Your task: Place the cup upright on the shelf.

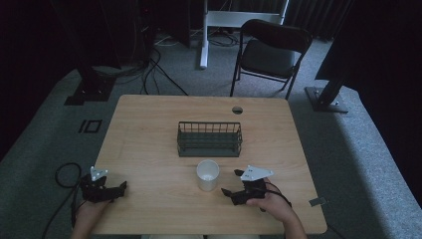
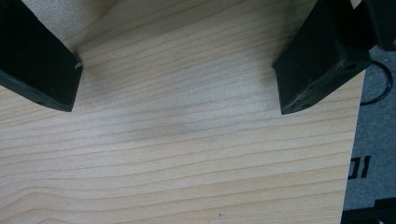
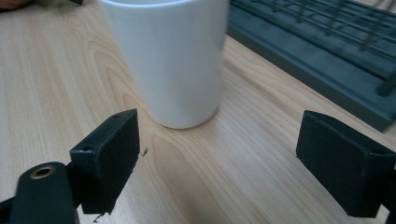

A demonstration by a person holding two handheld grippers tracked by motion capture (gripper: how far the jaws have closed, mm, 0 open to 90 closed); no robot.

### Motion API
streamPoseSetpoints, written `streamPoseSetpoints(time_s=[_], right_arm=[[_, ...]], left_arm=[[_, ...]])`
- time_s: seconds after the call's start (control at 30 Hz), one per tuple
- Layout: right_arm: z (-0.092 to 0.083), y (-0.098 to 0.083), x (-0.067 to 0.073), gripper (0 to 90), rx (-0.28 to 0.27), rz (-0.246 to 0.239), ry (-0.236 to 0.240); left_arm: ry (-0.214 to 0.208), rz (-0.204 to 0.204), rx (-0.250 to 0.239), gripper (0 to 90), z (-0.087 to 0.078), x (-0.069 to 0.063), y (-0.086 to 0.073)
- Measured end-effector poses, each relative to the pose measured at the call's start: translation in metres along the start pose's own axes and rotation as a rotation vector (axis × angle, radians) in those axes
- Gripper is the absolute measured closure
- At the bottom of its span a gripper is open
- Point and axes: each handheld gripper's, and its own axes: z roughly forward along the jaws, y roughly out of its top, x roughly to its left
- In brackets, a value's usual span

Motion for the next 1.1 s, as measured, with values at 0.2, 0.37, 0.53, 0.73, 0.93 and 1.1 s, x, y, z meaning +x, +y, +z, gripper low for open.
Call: streamPoseSetpoints(time_s=[0.2,0.37,0.53,0.73,0.93,1.1], right_arm=[[0.009,0.006,0.006,13.3,-0.013,-0.017,0.024],[0.014,0.009,0.008,13.3,-0.019,-0.021,0.031],[0.020,0.015,0.012,13.3,-0.045,-0.021,0.046],[0.025,0.021,0.014,13.3,-0.065,-0.033,0.060],[0.030,0.026,0.016,13.3,-0.076,-0.039,0.065],[0.034,0.031,0.017,13.3,-0.101,-0.045,0.060]], left_arm=[[0.000,0.000,0.000,0.7,0.000,0.000,0.000],[0.000,0.000,0.000,0.8,0.000,0.000,0.000],[0.000,0.000,0.000,0.8,0.000,0.000,0.000],[0.000,0.000,0.000,0.8,0.000,0.000,0.000],[0.000,0.000,0.000,0.8,0.000,0.000,0.000],[0.000,0.000,0.000,0.8,0.000,0.000,0.000]])
